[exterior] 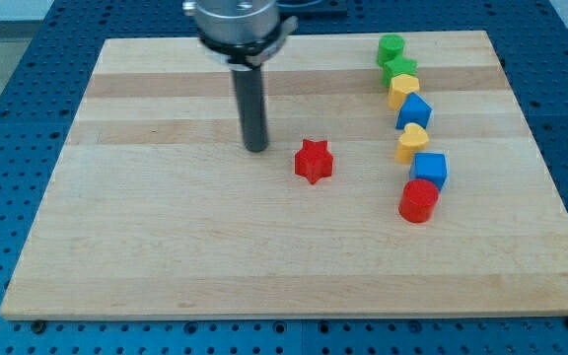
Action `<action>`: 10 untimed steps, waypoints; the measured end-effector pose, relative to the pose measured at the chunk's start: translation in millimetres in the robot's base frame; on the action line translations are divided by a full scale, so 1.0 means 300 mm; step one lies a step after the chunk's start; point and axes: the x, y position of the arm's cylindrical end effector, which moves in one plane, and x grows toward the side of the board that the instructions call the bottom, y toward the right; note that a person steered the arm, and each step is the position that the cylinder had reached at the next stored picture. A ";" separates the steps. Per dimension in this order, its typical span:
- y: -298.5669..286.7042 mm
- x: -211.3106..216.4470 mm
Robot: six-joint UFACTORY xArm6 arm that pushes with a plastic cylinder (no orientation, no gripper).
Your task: Slide the red star diagonal to the yellow heart
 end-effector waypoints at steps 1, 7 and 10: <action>0.078 0.000; 0.173 0.109; 0.252 0.257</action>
